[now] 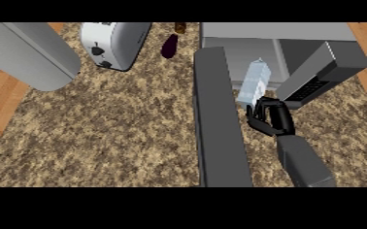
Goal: Pick up the milk, place it into the microwave and close the microwave
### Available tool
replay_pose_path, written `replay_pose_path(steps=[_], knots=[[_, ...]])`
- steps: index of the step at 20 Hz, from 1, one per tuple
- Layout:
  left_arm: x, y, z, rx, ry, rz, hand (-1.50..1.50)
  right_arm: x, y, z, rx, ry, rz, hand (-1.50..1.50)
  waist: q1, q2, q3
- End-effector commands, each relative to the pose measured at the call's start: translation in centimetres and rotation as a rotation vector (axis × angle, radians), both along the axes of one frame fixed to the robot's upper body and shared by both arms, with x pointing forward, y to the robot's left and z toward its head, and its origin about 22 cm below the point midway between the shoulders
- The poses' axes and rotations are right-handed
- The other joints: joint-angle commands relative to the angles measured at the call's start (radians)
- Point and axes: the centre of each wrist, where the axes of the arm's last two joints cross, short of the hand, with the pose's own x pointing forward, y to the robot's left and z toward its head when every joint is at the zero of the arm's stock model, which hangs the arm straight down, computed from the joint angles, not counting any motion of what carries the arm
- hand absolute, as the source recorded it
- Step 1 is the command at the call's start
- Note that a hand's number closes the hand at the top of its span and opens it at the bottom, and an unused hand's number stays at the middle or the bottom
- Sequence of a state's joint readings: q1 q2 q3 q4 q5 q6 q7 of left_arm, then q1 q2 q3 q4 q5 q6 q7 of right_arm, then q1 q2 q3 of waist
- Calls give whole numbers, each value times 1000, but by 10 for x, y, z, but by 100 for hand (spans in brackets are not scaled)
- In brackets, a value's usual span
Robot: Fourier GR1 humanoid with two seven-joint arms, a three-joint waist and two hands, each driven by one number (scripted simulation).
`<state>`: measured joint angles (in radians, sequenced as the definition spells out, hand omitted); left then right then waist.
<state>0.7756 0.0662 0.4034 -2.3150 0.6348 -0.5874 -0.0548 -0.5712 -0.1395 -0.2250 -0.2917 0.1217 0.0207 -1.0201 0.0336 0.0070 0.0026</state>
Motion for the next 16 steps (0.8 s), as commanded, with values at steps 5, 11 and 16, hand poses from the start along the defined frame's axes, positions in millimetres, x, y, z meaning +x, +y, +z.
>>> replay_pose_path(steps=[5, 11, 16], knots=[[6, -11, 21, -11, -78, -37, -150, 55, -1, 52, -75, -47, -2, 150, 13, 7, 1], [22, -5, 3, -26, -62, -45, -150, 79, -3, 82, -95, -22, -43, 150, 27, 16, 1], [28, -1, 16, -4, -101, -76, -150, 94, -17, 108, -135, -16, -45, 150, 50, 28, 3]])
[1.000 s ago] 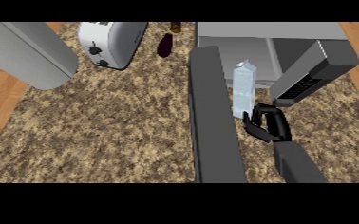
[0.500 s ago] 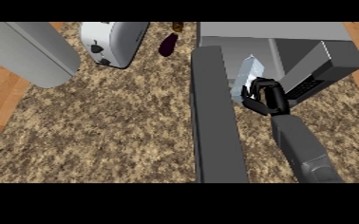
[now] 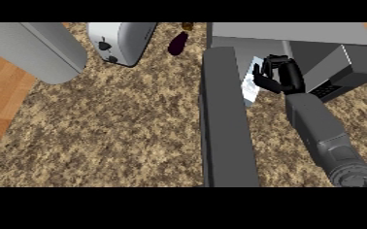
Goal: Pick up the milk, place it into the microwave and close the microwave
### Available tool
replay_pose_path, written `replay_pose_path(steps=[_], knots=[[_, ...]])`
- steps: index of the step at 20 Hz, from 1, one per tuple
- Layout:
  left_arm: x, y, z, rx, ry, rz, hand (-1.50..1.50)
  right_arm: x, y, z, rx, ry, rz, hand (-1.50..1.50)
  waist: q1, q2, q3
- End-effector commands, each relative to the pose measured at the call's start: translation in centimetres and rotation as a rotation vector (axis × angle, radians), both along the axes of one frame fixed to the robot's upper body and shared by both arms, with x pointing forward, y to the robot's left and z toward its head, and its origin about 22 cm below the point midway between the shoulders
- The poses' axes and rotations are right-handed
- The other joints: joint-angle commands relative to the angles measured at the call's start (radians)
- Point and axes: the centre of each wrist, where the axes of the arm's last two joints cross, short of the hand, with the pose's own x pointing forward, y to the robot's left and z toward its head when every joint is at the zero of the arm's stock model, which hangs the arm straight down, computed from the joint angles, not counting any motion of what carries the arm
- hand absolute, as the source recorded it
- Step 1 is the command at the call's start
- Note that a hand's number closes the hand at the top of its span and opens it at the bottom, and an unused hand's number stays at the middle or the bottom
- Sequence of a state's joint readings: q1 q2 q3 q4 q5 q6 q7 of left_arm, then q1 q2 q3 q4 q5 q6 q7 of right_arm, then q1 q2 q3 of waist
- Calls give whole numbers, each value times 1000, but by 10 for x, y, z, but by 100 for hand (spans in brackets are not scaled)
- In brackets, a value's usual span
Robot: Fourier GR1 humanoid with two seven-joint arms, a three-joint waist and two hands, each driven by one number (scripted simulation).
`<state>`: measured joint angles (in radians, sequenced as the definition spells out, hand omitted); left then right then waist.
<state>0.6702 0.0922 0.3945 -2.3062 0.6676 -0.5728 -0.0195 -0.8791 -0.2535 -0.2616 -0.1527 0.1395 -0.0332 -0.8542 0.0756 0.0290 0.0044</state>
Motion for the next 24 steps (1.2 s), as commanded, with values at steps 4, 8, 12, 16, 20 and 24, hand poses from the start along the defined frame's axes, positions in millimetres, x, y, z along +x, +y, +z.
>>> replay_pose_path(steps=[4, 8, 12, 16, 20, 24], knots=[[13, 4, 10, 3, -50, -23, -150, 19, -6, 31, -165, -24, -84, 150, 25, 16, 1], [18, 3, 9, 2, -67, -37, -150, 30, -3, 51, -210, -36, -183, 150, 48, 24, 1], [22, 3, 14, 7, -62, -70, -150, 32, -8, 55, -213, -40, -241, 150, 71, 41, 4], [26, 7, 13, 17, -77, -55, -150, 33, -26, 65, -263, -55, -273, 150, 81, 46, 3], [29, 8, 15, 26, -81, -76, -150, 37, -30, 78, -243, -57, -316, 150, 90, 50, 4], [31, 7, 13, 5, -87, -74, -150, 37, -49, 89, -248, -75, -346, 150, 98, 60, 6]])
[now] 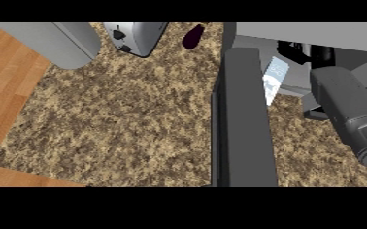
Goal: Pick up the milk, place it into the microwave and close the microwave
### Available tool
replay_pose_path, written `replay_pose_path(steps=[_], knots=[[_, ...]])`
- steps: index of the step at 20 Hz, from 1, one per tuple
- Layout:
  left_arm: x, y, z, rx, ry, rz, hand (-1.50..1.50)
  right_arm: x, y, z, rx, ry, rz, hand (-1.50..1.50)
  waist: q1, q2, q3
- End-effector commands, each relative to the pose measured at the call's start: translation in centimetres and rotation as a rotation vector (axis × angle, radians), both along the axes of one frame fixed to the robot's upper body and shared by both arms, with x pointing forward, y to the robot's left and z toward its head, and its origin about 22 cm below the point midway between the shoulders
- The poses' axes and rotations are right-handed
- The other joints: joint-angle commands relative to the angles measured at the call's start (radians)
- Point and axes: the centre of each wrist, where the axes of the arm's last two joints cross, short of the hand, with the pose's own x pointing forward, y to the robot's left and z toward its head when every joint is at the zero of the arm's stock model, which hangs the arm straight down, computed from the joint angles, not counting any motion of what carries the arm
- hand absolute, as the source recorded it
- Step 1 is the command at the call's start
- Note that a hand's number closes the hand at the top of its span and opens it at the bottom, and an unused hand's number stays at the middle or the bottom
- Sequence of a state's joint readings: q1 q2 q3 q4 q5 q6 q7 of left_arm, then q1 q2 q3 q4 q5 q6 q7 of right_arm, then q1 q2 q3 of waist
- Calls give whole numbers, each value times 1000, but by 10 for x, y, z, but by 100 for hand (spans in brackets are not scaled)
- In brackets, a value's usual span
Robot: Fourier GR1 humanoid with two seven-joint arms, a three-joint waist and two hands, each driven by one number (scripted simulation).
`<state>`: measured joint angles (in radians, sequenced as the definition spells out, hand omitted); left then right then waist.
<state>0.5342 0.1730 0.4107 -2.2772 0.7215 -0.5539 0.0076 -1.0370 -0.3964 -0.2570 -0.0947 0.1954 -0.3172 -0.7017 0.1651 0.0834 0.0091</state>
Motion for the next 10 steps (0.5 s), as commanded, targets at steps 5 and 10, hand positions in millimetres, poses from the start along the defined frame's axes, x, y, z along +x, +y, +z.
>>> replay_pose_path(steps=[5, 10], knots=[[8, 1, 5, 1, -15, -24, -150, 2, -3, 7, 4, -15, -50, 150, 28, 19, 3], [9, 0, 5, 24, -14, -17, -150, 3, -10, 12, -14, -22, -62, 150, 34, 20, 3]])
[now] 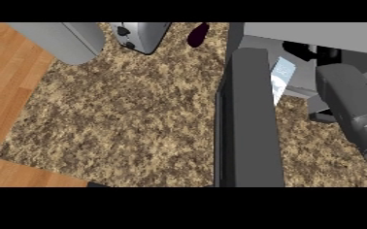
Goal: Pick up the milk, place it into the microwave and close the microwave
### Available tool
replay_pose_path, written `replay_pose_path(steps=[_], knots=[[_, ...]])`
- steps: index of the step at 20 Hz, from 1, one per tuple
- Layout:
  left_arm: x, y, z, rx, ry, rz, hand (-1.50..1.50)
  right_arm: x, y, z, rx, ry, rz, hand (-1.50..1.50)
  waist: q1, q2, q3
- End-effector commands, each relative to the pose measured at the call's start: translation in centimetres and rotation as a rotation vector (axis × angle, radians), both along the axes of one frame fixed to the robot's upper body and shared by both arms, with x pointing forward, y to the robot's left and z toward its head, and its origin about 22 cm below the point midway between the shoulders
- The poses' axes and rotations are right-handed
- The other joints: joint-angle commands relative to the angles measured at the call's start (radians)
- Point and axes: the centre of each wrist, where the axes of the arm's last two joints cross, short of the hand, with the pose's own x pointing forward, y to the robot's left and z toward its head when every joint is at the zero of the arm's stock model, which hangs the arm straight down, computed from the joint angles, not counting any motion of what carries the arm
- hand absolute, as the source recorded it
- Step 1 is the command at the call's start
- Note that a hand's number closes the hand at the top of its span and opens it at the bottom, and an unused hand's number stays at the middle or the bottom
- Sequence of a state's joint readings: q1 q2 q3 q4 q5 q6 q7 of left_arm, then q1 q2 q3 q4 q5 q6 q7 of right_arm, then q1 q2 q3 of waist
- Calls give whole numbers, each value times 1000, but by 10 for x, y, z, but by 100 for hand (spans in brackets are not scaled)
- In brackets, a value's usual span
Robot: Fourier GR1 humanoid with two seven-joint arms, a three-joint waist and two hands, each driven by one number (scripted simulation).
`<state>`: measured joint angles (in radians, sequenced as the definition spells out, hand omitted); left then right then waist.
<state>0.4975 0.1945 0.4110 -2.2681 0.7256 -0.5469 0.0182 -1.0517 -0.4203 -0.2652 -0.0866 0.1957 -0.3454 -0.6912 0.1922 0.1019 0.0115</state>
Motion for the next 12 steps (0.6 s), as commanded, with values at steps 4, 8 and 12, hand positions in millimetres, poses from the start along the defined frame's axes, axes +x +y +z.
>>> replay_pose_path(steps=[4, 8, 12], knots=[[4, 2, 2, 19, -4, 0, -150, 1, -8, 8, 3, -19, -22, 150, 17, 8, 1], [6, 3, 6, 63, 1, 1, -150, 1, -12, 12, -14, -23, -19, 150, 17, 14, 2], [8, 5, 5, 72, 17, 4, -150, 1, -15, 13, -4, -13, -23, 150, 17, 11, 1]])
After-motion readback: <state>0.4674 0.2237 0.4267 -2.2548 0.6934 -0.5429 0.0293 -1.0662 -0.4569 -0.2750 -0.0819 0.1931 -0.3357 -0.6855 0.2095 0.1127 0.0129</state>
